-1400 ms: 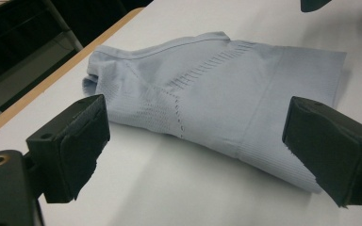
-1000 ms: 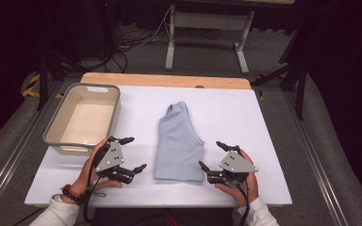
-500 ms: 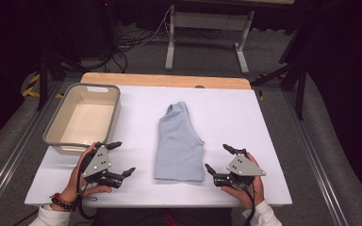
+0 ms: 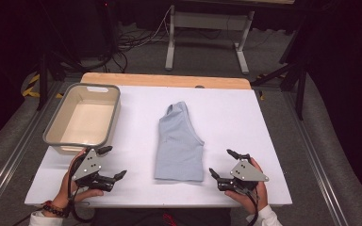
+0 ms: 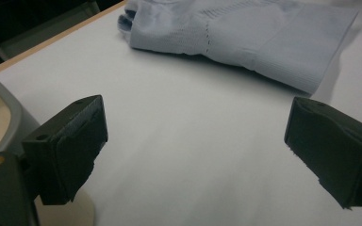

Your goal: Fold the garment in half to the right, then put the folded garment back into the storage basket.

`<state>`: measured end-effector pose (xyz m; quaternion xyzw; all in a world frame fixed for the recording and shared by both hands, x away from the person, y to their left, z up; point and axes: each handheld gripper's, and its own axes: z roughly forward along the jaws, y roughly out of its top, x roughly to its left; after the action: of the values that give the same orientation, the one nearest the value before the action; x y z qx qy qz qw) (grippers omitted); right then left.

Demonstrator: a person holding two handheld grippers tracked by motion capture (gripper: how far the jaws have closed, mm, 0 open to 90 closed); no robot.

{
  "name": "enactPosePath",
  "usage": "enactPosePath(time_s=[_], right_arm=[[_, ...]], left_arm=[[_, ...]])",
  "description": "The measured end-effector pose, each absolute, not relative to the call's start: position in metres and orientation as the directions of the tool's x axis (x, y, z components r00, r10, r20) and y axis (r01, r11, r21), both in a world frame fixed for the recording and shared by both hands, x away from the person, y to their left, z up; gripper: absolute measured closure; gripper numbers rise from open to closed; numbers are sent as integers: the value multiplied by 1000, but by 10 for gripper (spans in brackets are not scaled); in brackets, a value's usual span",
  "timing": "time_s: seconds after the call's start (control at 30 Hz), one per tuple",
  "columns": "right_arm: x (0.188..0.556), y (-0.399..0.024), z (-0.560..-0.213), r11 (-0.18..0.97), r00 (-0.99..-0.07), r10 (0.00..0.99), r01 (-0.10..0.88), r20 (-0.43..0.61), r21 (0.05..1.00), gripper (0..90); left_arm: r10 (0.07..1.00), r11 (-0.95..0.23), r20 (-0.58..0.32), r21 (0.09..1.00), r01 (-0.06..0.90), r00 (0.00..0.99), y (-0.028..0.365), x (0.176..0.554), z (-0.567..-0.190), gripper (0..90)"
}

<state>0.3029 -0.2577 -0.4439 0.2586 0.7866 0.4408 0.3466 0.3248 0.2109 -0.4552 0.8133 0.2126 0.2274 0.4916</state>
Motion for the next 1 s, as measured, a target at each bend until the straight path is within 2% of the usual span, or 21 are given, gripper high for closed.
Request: enactPosePath(time_s=[1.0], right_arm=[[306, -253, -446, 488, -631, 704, 97, -325, 867, 146]], left_arm=[[539, -446, 151, 885, 130, 829, 203, 326, -459, 86]])
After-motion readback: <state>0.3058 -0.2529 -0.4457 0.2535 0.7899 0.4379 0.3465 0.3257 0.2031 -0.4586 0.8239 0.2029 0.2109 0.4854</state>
